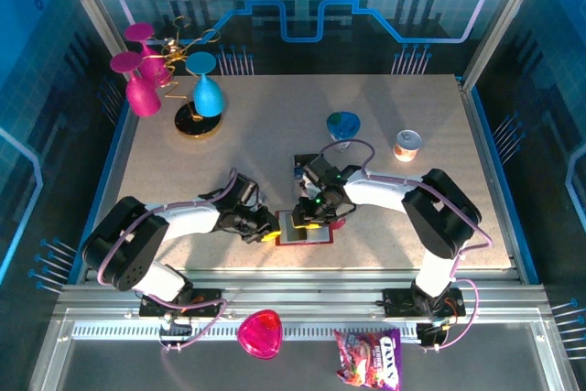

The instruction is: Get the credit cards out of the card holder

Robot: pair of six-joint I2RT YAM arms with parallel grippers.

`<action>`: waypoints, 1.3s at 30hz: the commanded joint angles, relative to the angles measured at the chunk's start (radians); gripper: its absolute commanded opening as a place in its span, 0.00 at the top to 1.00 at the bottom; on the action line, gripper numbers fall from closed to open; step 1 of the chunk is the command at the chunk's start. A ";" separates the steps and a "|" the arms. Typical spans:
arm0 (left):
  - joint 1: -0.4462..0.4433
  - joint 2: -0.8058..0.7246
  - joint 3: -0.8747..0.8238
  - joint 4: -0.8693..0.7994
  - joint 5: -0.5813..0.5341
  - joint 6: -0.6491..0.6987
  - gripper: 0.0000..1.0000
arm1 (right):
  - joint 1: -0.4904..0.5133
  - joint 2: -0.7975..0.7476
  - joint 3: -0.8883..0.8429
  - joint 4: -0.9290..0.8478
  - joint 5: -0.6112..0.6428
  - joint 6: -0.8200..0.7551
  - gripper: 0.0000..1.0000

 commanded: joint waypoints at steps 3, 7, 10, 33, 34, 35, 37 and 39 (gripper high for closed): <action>0.007 -0.022 0.048 -0.097 -0.029 0.031 0.83 | -0.014 -0.052 -0.018 -0.029 0.008 -0.011 0.64; 0.005 -0.029 0.078 -0.106 -0.029 0.029 0.84 | -0.024 -0.071 -0.039 0.001 -0.013 0.000 0.64; -0.010 -0.011 0.106 -0.097 -0.029 0.023 0.86 | -0.041 -0.077 -0.068 0.050 -0.048 0.020 0.65; -0.044 0.104 0.104 -0.073 -0.039 0.037 0.91 | -0.089 -0.043 -0.132 0.194 -0.149 0.058 0.67; -0.044 0.106 0.101 -0.074 -0.040 0.038 0.92 | -0.089 -0.041 -0.132 0.192 -0.150 0.057 0.67; -0.044 0.106 0.099 -0.075 -0.041 0.037 0.92 | -0.089 -0.036 -0.132 0.192 -0.148 0.056 0.67; -0.043 0.106 0.096 -0.075 -0.042 0.038 0.92 | -0.090 -0.029 -0.132 0.190 -0.145 0.054 0.67; -0.044 0.111 0.095 -0.078 -0.044 0.043 0.92 | -0.090 -0.023 -0.132 0.187 -0.141 0.050 0.67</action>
